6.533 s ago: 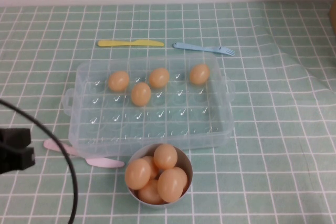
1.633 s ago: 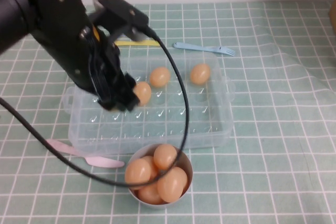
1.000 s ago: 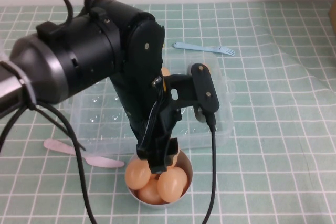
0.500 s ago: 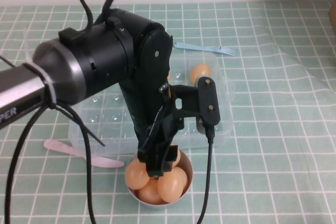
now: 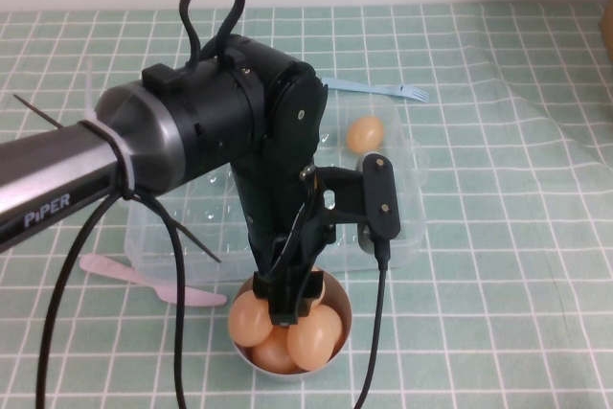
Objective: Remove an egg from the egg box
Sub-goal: Place the egg in the bowl
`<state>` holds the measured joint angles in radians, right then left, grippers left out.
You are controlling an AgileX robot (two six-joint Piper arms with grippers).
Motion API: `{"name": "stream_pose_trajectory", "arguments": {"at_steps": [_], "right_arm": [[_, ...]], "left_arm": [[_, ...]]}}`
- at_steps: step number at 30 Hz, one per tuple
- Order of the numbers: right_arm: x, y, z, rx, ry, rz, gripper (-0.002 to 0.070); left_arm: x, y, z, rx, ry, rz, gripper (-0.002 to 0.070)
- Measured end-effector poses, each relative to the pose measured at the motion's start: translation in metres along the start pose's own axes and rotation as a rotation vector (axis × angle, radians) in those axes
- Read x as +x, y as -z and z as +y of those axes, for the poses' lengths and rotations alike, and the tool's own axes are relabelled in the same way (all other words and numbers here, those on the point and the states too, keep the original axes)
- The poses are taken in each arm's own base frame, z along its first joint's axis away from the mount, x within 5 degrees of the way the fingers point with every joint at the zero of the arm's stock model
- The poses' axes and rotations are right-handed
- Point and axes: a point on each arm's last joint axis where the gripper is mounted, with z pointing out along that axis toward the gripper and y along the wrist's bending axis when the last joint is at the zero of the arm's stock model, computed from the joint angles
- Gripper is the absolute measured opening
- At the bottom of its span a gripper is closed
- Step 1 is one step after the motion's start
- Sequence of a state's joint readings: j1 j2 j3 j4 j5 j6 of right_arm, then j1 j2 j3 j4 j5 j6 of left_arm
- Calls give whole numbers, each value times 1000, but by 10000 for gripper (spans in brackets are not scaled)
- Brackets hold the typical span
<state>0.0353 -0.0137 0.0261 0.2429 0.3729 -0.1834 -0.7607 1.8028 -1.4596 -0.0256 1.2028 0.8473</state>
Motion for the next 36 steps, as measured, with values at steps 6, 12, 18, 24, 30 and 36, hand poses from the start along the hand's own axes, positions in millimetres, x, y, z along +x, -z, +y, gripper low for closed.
{"name": "stream_pose_trajectory", "arguments": {"at_steps": [6, 12, 18, 24, 30, 36], "right_arm": [[0, 0, 0, 0, 0, 0, -17], [0, 0, 0, 0, 0, 0, -17], [0, 0, 0, 0, 0, 0, -17], [0, 0, 0, 0, 0, 0, -17], [0, 0, 0, 0, 0, 0, -17], [0, 0, 0, 0, 0, 0, -17]], "left_arm": [[0, -1, 0, 2, -2, 2, 357], [0, -1, 0, 0, -2, 1, 357], [0, -1, 0, 0, -2, 1, 356], [0, -1, 0, 2, -2, 2, 356], [0, -1, 0, 5, -1, 7, 375], [0, -1, 0, 5, -1, 8, 385]]}}
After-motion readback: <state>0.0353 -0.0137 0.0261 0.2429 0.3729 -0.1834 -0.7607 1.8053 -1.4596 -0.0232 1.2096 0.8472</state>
